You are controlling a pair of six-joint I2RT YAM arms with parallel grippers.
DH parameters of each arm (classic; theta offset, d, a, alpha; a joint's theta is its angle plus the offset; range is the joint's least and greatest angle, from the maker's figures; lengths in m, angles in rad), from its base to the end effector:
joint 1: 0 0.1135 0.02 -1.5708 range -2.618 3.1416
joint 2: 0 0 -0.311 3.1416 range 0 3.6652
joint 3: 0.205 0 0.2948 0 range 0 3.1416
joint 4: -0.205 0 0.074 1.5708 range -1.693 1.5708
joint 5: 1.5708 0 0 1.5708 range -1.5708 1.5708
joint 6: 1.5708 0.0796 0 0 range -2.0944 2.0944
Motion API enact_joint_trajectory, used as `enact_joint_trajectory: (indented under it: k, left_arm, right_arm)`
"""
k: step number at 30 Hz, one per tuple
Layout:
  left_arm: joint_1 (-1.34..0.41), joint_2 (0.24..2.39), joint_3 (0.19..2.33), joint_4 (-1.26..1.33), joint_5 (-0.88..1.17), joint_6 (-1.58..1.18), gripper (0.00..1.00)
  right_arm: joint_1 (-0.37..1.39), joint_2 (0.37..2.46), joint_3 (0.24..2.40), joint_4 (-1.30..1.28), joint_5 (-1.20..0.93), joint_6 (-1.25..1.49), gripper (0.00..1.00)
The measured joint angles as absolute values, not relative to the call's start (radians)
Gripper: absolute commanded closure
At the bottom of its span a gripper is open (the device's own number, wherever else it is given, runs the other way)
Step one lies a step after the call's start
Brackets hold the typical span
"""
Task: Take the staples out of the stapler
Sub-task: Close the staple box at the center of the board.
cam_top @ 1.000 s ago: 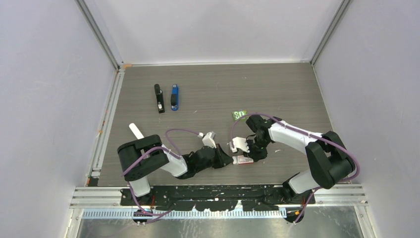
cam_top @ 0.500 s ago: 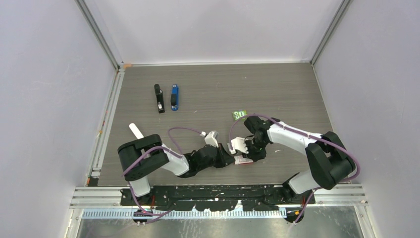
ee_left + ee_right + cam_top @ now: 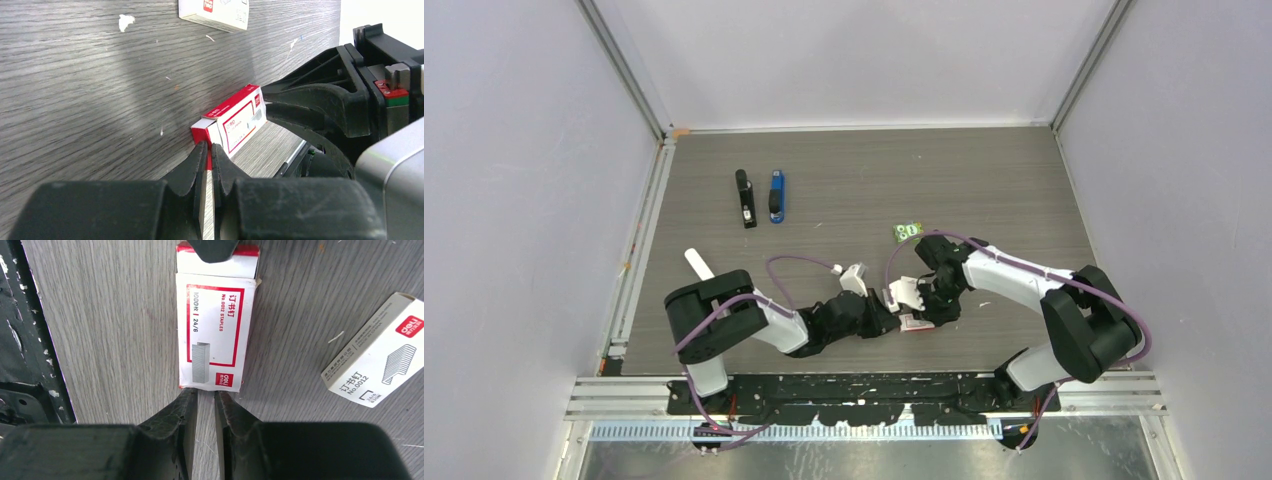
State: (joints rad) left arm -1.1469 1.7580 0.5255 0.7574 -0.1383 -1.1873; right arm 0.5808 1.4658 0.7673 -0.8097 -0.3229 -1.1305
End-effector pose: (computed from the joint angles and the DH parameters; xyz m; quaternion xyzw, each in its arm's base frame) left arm 0.1606 -0.3293 0.0968 -0.0532 0.8507 -0.4547 0.2584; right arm 0.2005 0.1618 0.1339 -0.7481 0.6431 0.1463 0.0733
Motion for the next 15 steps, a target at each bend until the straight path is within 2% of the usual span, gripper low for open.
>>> enact_joint_trajectory:
  k: [6, 15]
  left_arm:
    - [-1.147, 1.766, 0.538, 0.757, -0.127, -1.177, 0.86]
    - [-1.142, 1.737, 0.506, 0.757, -0.119, -1.17, 0.64]
  right_arm:
    - [0.594, 1.466, 0.768, -0.804, -0.321, -1.131, 0.75]
    - [0.595, 1.468, 0.769, -0.804, -0.316, -1.121, 0.74]
